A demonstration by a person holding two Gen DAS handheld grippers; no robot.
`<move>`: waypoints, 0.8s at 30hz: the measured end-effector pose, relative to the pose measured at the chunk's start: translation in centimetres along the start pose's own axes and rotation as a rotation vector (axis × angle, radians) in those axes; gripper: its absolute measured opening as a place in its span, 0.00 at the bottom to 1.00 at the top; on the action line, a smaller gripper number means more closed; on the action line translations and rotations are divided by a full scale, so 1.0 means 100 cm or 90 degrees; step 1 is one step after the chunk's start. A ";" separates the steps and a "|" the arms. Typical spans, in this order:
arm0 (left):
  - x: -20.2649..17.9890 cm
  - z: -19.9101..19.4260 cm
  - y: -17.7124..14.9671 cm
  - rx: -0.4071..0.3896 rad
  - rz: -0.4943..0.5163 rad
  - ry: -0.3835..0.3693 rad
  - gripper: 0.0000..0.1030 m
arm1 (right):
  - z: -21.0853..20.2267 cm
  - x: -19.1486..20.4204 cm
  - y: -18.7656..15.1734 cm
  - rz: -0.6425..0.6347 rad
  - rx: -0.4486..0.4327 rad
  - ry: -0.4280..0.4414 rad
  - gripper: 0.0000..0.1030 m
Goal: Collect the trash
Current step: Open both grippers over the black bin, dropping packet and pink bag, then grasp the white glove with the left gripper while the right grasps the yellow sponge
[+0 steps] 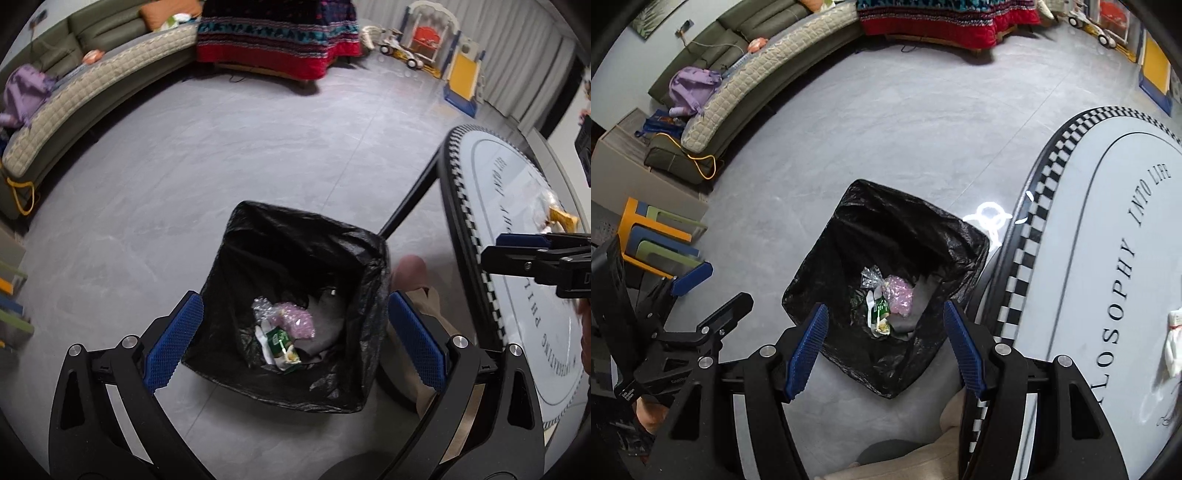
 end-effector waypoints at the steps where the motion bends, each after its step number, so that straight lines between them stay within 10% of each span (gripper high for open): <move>1: -0.008 -0.003 0.002 -0.005 0.008 -0.004 0.94 | -0.007 -0.005 -0.002 0.005 -0.013 0.000 0.64; 24: -0.255 -0.023 0.034 -0.006 0.227 -0.127 0.94 | -0.171 -0.180 -0.082 0.179 -0.182 -0.130 0.75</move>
Point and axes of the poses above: each gripper's, at about its wrist camera, not at the fingertips, and z roughly the way its jaws point, x to its left, y to its top, the point moved 2 cm from there along z, roughly the way its jaws point, and after that the axes turned 6 degrees about y, right-handed, at the moved point
